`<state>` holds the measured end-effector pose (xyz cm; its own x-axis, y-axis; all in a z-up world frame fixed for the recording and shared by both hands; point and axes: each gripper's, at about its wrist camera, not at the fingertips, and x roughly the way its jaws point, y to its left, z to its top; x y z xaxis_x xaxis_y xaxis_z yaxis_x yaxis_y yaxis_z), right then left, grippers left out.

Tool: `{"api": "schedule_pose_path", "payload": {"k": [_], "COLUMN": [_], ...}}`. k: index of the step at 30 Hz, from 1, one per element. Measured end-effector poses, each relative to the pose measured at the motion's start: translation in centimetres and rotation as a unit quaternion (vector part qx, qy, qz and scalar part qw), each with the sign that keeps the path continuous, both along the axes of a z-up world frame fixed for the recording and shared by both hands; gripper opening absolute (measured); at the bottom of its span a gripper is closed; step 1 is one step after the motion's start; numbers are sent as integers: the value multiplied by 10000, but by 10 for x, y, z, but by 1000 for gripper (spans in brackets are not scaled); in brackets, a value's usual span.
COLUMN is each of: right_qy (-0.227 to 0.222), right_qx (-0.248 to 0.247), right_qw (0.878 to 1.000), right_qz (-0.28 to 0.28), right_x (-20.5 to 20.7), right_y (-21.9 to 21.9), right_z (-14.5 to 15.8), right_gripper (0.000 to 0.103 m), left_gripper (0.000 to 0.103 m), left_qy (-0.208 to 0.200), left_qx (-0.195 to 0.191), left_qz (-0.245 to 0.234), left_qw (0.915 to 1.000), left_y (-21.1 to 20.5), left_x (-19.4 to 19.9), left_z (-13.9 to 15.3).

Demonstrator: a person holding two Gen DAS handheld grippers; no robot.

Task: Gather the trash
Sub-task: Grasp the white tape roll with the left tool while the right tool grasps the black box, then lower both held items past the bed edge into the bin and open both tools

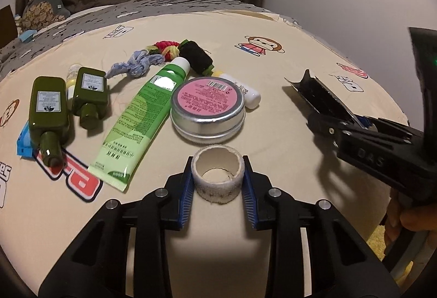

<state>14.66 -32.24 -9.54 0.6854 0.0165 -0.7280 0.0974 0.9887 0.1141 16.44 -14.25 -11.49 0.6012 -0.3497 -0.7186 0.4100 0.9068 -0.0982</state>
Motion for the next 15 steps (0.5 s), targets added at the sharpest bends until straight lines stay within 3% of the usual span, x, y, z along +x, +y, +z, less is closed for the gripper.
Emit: {"api": "schedule_pose_path", "payload": {"k": [8, 15], "right_qy": [-493, -820], "right_qx": [-520, -646], "right_qw": [9973, 9936], "right_qz": [165, 426], "right_x": [-56, -118], "right_y": [26, 42], "right_z": [44, 74], "right_gripper": [42, 42], "left_gripper": [31, 31], "left_qy": [-344, -734], "left_qx": [23, -8], "left_qz": [183, 402], "left_qw": [9992, 9965], "left_y": [32, 74], "left_x": [-40, -99], "left_z": [30, 65]}}
